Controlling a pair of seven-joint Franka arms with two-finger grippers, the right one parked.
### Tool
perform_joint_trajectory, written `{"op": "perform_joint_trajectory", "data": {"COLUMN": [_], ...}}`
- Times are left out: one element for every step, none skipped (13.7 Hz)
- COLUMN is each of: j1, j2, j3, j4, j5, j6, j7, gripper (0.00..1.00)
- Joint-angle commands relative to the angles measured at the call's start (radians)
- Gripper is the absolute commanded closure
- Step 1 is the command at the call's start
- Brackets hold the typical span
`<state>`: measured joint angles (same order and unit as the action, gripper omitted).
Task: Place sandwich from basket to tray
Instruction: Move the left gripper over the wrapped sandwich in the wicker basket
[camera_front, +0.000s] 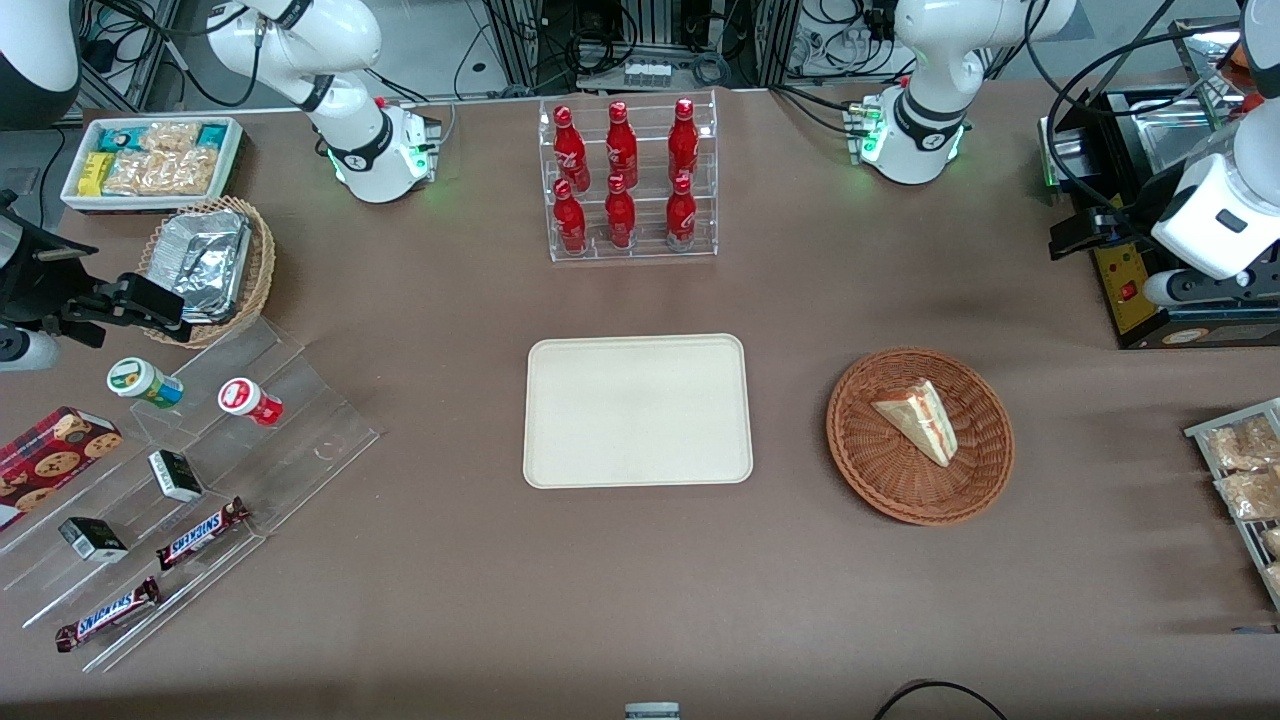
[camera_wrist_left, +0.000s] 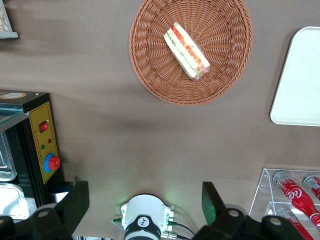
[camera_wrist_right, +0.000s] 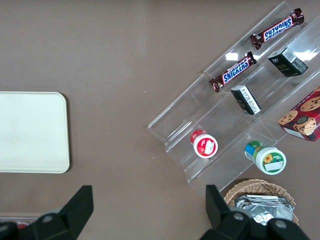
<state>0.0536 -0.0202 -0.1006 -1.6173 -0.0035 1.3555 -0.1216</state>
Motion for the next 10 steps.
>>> {"op": "perform_joint_trajectory", "data": {"j1": [-0.015,-0.015,-0.015,-0.015,-0.02,-0.023,-0.023,-0.023,-0.023,-0.023], "j2": [0.011,0.014,0.026,0.06,0.098,0.115,0.134,0.154,0.176,0.198], "j3": [0.007,0.007,0.007,0.001,-0.004,-0.004,-0.004,-0.004,-0.004,-0.004], "j4": [0.017,0.023,0.023,0.022,0.016,0.016,0.016,0.013,0.011,0.004], "j5": [0.008,0.005,-0.004,0.005,0.013,0.011,0.008,0.008,0.007,0.007], "j6": [0.001,0.001,0.004,0.019,0.037,0.06,0.082,0.103,0.132,0.166], "j7": [0.016,0.025,0.019,0.005,-0.015,-0.035,-0.059,-0.085,-0.111,-0.145], "gripper": [0.01,0.01,0.01,0.01,0.01,0.01,0.01,0.01,0.01,0.01]}}
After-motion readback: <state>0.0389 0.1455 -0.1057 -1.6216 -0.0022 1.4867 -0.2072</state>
